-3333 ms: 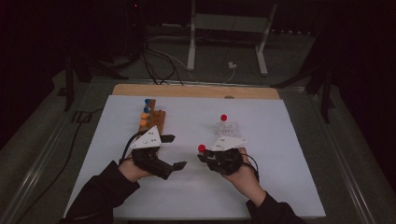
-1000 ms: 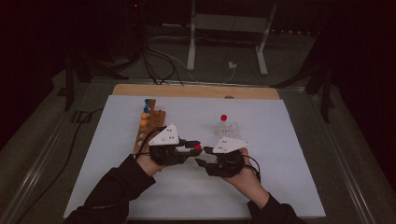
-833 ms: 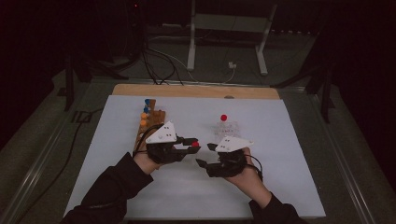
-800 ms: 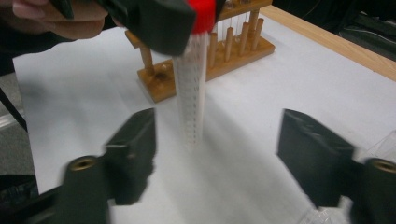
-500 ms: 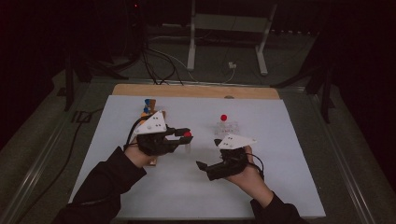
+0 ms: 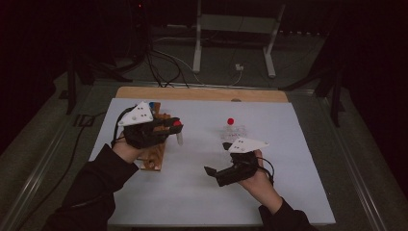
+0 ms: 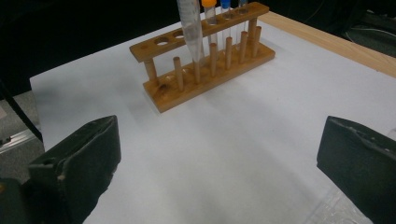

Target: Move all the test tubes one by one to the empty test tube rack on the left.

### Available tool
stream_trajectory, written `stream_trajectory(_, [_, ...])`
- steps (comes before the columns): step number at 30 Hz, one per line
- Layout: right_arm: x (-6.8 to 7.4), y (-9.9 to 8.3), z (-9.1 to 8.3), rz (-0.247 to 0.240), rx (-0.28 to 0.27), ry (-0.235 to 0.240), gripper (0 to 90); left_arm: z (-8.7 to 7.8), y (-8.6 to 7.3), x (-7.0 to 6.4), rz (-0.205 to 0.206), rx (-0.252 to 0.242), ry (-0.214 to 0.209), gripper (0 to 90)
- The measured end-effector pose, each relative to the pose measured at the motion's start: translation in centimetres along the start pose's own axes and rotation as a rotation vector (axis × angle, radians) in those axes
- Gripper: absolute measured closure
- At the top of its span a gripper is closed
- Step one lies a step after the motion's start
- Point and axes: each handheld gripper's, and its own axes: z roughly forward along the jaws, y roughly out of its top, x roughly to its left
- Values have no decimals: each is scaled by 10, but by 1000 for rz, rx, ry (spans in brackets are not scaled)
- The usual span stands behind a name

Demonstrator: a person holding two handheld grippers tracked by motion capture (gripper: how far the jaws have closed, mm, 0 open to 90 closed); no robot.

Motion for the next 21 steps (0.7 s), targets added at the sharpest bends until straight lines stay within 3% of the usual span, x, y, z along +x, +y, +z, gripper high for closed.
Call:
stream_trajectory(8, [-1,1,-3,6,-13,4,0,-18,-6,17,-25,-3,73,719])
stream_trajectory(21, [-2,0,-3,11,-11,5,0,-60,-24,43,-70,-8,215,719])
